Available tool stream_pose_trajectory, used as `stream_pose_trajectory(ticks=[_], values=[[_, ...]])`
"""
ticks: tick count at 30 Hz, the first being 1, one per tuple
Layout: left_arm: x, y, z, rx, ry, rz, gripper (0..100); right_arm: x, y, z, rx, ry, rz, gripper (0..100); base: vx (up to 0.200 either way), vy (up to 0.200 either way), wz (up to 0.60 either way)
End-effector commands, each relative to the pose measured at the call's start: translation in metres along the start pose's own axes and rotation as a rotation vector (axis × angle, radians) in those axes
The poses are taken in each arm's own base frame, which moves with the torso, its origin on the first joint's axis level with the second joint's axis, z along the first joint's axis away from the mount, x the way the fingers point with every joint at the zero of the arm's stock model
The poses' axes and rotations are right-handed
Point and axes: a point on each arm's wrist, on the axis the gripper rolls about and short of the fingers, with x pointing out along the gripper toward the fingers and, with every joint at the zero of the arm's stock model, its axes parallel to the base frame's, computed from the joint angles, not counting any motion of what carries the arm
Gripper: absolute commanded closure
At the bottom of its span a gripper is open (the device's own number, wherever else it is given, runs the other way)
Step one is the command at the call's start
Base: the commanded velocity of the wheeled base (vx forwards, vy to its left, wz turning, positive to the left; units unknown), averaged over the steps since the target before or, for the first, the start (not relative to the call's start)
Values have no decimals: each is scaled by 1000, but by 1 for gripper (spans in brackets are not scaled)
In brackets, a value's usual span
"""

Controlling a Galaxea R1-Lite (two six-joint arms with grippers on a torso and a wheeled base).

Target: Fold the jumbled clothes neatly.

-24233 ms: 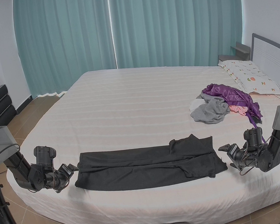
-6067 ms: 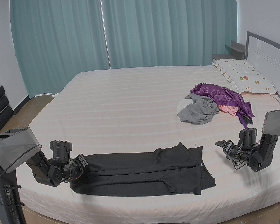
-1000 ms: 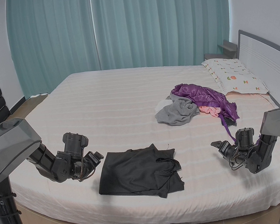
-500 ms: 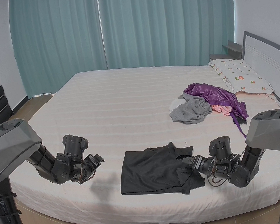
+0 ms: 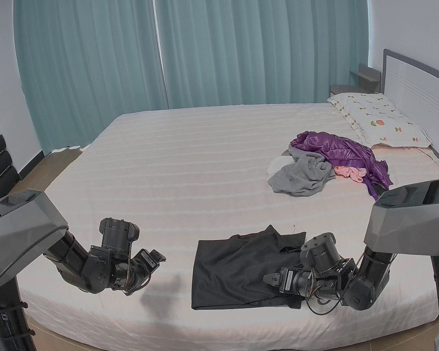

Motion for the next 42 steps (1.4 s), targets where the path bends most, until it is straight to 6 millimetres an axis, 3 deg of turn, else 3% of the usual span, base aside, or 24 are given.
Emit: stream_pose_trajectory(ticks=[1,10,11,21,29,42], values=[[2,1,-1,-1,4,6,0,3,-3,-5,-10,18,-14,0,0,0,0],[2,1,-1,-2,4,6,0,12,0,4,-122,1,-120,0,0,0,0],[2,2,-1,-3,3,7,0,12,0,4,-127,-1,-128,100,0,0,0],[1,3,1,-7,1,11,0,-2,-5,12,-118,-33,-173,100,0,0,0],[1,4,0,-8,1,13,0,-26,-10,28,-95,-41,-200,100,0,0,0],[1,4,0,-8,0,15,0,-37,-28,24,-64,-12,-242,100,0,0,0]])
